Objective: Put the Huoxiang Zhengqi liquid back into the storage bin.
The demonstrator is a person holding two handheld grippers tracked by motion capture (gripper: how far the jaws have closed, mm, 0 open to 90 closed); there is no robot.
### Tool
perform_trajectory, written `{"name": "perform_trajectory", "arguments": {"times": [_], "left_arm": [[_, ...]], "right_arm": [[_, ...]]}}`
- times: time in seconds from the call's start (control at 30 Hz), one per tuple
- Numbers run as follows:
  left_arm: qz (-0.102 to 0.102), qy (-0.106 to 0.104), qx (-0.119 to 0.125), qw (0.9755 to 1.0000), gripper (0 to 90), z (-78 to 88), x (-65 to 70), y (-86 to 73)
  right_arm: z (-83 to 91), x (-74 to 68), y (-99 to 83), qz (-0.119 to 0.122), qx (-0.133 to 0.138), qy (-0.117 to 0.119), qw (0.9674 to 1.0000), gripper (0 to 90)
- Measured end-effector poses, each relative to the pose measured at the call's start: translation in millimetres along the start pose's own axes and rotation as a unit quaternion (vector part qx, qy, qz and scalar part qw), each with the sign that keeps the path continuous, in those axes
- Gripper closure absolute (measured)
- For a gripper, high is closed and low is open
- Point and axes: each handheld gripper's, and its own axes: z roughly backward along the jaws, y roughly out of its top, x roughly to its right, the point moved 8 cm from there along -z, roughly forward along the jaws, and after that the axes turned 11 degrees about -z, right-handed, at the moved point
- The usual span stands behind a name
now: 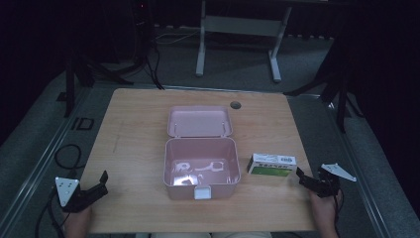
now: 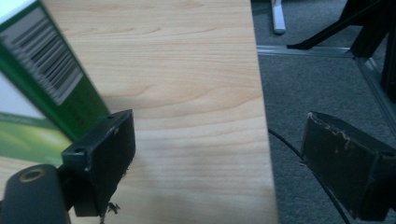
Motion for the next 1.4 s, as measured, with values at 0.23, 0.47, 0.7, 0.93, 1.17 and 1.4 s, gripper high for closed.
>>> {"name": "perform_trajectory", "arguments": {"times": [0.23, 0.47, 0.7, 0.93, 1.17, 1.4], "left_arm": [[-0.004, -0.004, -0.002, 1.0, 1.6, -0.7, 1.1, -0.2], [0.0, -0.005, -0.002, 1.0, 1.6, -0.6, 0.3, -0.2], [-0.001, -0.009, -0.004, 0.9999, 1.6, -1.5, 0.6, -0.4], [-0.002, -0.011, -0.005, 0.9999, 1.6, -1.6, 1.1, -0.5], [-0.002, -0.013, -0.005, 0.9999, 1.6, -1.7, 1.2, -0.4], [-0.002, -0.015, -0.006, 0.9999, 1.6, -1.7, 1.2, -0.4]], "right_arm": [[-3.1, -0.3, 0.0, 0.008, -0.032, 0.014, 0.9993, 11.4], [1.5, -0.9, -3.4, 0.021, -0.057, 0.043, 0.9972, 11.2], [12.3, -10.2, -18.6, 0.062, -0.12, 0.113, 0.9843, 13.0], [20.8, -17.3, -33.9, 0.121, -0.17, 0.143, 0.9674, 13.4], [29.2, -33.1, -41.8, 0.161, -0.199, 0.185, 0.949, 13.7], [34.6, -47.1, -50.5, 0.226, -0.229, 0.198, 0.9259, 13.7]]}}
